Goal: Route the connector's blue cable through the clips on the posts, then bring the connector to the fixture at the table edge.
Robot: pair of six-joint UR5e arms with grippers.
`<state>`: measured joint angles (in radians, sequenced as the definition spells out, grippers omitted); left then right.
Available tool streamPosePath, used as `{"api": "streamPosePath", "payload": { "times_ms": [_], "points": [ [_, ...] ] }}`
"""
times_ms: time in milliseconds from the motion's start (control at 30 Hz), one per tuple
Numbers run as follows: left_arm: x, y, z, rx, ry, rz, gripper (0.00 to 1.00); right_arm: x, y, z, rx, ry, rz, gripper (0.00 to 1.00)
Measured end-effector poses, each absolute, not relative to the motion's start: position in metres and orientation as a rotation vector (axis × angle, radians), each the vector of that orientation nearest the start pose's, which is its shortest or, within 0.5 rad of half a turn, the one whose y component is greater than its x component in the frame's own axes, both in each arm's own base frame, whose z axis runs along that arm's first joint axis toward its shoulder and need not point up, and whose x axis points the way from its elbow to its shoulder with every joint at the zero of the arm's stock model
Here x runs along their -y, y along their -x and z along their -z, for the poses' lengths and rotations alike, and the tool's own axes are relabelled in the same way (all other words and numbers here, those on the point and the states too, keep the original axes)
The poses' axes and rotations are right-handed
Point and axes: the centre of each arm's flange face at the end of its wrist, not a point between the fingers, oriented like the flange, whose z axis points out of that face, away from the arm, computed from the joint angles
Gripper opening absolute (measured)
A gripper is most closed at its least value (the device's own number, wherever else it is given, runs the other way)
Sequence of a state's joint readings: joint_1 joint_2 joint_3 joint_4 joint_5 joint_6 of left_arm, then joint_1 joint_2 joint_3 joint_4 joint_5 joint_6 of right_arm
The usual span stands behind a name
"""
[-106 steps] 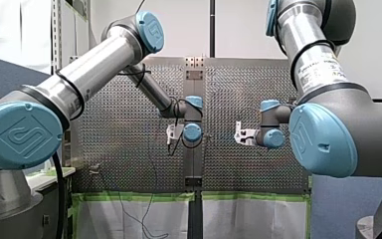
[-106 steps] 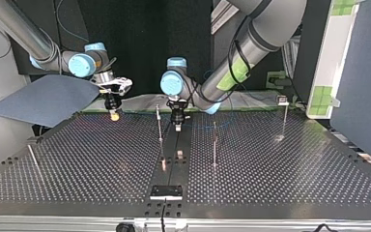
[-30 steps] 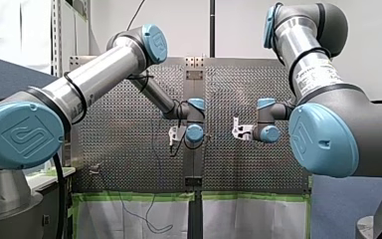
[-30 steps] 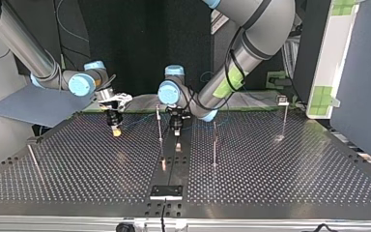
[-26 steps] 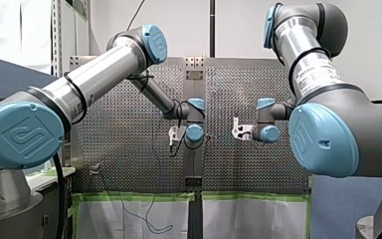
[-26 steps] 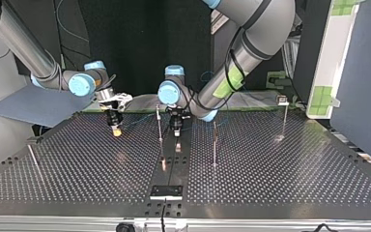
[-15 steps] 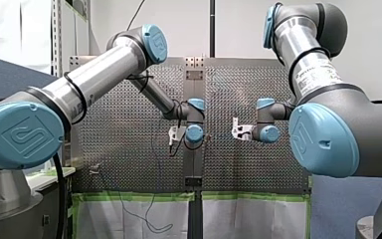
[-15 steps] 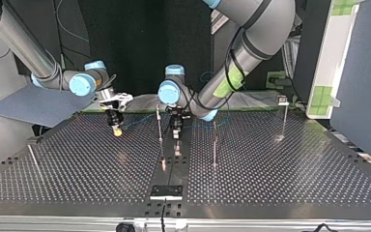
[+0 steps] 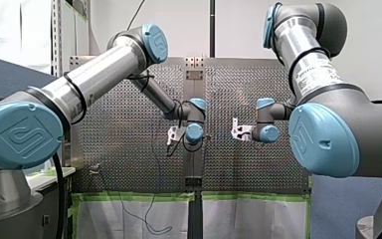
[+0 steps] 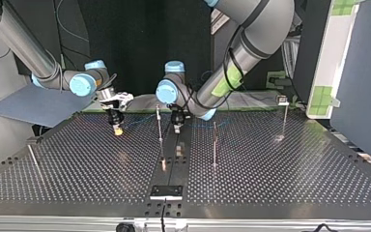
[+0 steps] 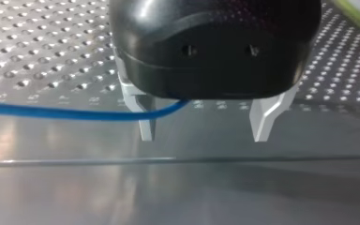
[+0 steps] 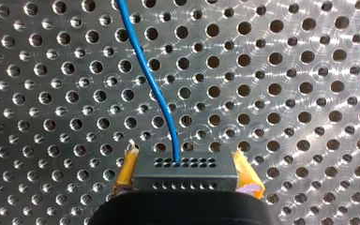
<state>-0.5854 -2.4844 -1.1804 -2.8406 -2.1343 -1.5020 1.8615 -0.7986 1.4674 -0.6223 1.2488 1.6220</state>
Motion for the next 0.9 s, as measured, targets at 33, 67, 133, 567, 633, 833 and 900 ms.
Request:
{"api": "streamPosePath", "payload": {
  "times_ms": [33,67,133,567,633,833,900],
  "points": [
    [0.475,-0.567,-0.110,-1.757,-0.180,-0.139,1.00,0.618,-0.357,-0.120,0.941,-1.674,-1.657,0.00],
    [0.476,-0.564,-0.110,-1.762,-0.184,-0.149,1.00,0.617,-0.357,-0.120,0.941,-1.675,-1.656,0.00],
    [0.478,-0.557,-0.109,-1.777,-0.194,-0.173,1.00,0.617,-0.357,-0.120,0.942,-1.676,-1.656,0.00],
    [0.479,-0.528,-0.137,-1.749,-0.217,-0.117,1.00,0.616,-0.358,-0.119,0.944,-1.682,-1.656,0.00],
    [0.480,-0.523,-0.144,-1.734,-0.213,-0.101,1.00,0.616,-0.358,-0.119,0.945,-1.684,-1.655,0.00],
    [0.488,-0.502,-0.150,-1.716,-0.230,-0.046,1.00,0.615,-0.358,-0.119,0.949,-1.688,-1.653,0.00],
    [0.488,-0.494,-0.145,-1.729,-0.245,-0.039,1.00,0.615,-0.358,-0.119,0.949,-1.688,-1.653,0.00]
  ]
}}
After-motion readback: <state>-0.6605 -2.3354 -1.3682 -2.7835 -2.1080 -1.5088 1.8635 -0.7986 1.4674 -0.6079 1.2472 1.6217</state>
